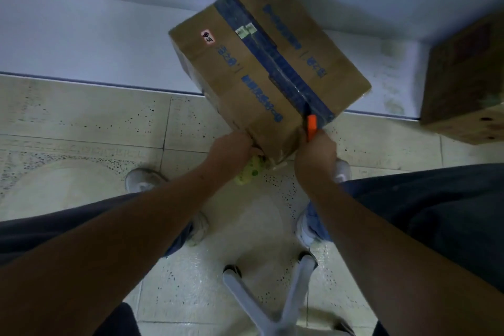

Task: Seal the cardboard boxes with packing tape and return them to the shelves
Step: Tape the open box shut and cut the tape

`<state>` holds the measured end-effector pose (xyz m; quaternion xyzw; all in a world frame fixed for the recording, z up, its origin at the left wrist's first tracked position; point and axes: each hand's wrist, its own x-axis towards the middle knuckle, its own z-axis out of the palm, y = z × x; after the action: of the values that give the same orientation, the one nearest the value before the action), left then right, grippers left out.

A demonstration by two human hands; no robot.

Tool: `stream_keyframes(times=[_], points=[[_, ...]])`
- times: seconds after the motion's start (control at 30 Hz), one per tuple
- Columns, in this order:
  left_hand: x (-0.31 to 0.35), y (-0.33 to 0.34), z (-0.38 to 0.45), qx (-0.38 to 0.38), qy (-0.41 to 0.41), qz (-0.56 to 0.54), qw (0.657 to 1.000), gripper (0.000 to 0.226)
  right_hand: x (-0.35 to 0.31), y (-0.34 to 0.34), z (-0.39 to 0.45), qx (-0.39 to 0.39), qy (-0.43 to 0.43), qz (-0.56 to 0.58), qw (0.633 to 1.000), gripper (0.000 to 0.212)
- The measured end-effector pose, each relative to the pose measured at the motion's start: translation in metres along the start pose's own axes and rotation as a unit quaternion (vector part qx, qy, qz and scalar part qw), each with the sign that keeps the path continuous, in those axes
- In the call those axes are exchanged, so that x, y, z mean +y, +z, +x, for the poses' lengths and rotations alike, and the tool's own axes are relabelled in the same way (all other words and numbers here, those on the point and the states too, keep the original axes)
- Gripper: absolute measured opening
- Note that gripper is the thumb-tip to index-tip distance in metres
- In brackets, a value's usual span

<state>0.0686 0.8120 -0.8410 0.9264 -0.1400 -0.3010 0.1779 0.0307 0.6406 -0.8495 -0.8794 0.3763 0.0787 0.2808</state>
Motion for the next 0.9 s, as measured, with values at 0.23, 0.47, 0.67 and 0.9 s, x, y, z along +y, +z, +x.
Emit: stream_keyframes(times=[0.23, 0.47, 0.67, 0.9], points=[[0.045, 0.037, 0.000, -0.018, -0.040, -0.230, 0.972, 0.046, 0.019, -0.001, -0.013, -0.001, 0.042, 0.028, 0.999, 0.044], [0.068, 0.051, -0.006, -0.060, 0.006, -0.405, 0.912, 0.028, 0.037, -0.019, -0.009, -0.005, -0.049, 0.092, 0.995, 0.037], [0.068, 0.030, -0.015, -0.067, 0.019, -0.376, 0.924, 0.044, 0.040, -0.037, -0.010, -0.029, -0.162, -0.023, 0.986, 0.040], [0.104, -0.042, -0.031, -0.045, 0.052, -0.387, 0.920, 0.018, 0.010, -0.117, -0.014, 0.125, -0.297, -0.012, 0.947, 0.052]])
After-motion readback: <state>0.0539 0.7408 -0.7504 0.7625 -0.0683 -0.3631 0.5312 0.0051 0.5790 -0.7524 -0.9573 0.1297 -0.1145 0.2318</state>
